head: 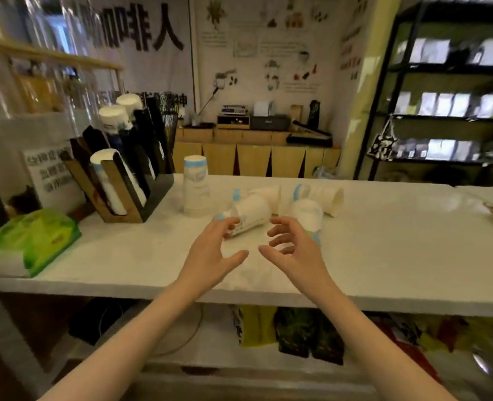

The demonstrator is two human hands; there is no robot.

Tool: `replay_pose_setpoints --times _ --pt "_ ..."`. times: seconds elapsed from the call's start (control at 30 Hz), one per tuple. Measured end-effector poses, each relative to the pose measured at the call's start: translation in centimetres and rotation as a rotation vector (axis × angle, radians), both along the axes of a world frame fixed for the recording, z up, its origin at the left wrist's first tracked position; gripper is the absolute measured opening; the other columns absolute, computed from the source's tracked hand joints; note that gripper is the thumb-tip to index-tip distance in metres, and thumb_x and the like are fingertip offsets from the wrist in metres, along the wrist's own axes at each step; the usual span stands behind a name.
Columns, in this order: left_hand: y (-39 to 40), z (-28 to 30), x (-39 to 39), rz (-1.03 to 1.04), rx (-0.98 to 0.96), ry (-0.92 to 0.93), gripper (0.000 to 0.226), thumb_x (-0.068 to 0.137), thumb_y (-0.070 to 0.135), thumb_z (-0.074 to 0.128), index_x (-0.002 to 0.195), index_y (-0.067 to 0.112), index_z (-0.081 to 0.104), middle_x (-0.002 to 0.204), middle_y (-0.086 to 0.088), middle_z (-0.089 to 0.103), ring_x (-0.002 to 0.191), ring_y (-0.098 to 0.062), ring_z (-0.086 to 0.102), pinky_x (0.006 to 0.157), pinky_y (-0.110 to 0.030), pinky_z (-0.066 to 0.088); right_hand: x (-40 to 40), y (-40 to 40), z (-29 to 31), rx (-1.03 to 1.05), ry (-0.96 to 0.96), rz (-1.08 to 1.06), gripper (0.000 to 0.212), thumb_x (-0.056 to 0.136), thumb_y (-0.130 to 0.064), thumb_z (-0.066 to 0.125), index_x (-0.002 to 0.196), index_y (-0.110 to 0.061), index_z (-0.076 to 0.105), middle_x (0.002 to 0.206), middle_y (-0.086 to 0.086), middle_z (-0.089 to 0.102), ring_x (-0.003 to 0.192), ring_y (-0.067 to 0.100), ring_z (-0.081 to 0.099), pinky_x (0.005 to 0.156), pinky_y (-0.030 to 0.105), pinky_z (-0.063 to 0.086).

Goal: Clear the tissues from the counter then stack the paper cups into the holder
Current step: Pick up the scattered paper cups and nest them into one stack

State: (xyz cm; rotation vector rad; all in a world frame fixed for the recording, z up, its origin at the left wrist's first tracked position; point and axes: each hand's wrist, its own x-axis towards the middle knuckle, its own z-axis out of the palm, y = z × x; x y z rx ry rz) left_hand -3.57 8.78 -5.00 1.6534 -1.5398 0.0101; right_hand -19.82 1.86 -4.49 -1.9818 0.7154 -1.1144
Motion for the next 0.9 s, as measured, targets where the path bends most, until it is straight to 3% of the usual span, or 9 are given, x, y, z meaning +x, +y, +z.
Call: replay_pose_setpoints --times 0.13,0.27,0.37,0.47,0.63,0.9 --pt "-4.6 2.6 1.0 -0.056 -0.035 0.007 0.06 0.069 0.032 0.072 0.122 0.03 0.042 0.119 0.004 0.052 0.089 -0.003 0.048 0.069 -0.01 0.036 0.4 -3.3 2.2 -0.053 0.003 -0.086 0.045 0.071 -0.028 0.072 0.108 -0.035 0.046 0.094 -0.016 0.056 0.082 0.004 0.056 0.065 0.017 0.049" --pt "-7.9 4.1 1.6 -0.096 -0.065 -0.017 0.064 0.069 0.034 0.072 0.125 0.03 0.041 0.121 0.004 0.051 0.091 -0.004 0.047 0.07 -0.014 0.037 0.6 -6.0 3.2 -0.058 0.022 -0.174 0.049 0.071 -0.029 0.072 0.112 -0.031 0.046 0.095 -0.014 0.054 0.085 0.007 0.056 0.069 0.028 0.051" --pt "-9.7 4.4 1.6 -0.132 -0.054 -0.014 0.064 0.069 0.034 0.072 0.125 0.027 0.042 0.125 0.001 0.05 0.096 -0.008 0.048 0.078 -0.021 0.038 0.4 -7.4 3.1 -0.064 0.064 -0.253 0.054 0.07 -0.033 0.072 0.116 -0.029 0.045 0.096 -0.015 0.053 0.085 0.005 0.055 0.066 0.022 0.046" --pt "-11.4 4.1 1.6 -0.131 0.006 -0.06 0.066 0.068 0.038 0.071 0.126 0.027 0.04 0.13 0.001 0.046 0.106 -0.013 0.048 0.086 -0.028 0.042 0.0 -8.7 2.9 -0.066 0.105 -0.325 0.055 0.069 -0.034 0.072 0.117 -0.028 0.045 0.098 -0.012 0.053 0.084 0.003 0.053 0.066 0.021 0.044" --pt "-13.8 3.1 2.4 -0.002 0.16 -0.107 0.077 0.062 0.048 0.071 0.128 0.027 0.037 0.135 -0.001 0.041 0.119 -0.021 0.042 0.092 -0.038 0.04 -1.1 -11.0 2.5 0.004 0.177 -0.423 0.058 0.069 -0.036 0.072 0.118 -0.024 0.044 0.104 -0.003 0.051 0.089 0.015 0.052 0.065 0.023 0.041" --pt "-15.6 1.5 4.9 0.135 0.406 -0.2 0.091 0.06 0.054 0.07 0.133 0.025 0.026 0.139 -0.006 0.036 0.122 -0.028 0.038 0.094 -0.044 0.039 -1.0 -14.8 1.9 0.275 0.328 -0.559 0.086 0.063 -0.046 0.074 0.13 -0.01 0.033 0.13 0.011 0.047 0.113 0.027 0.051 0.084 0.036 0.047"
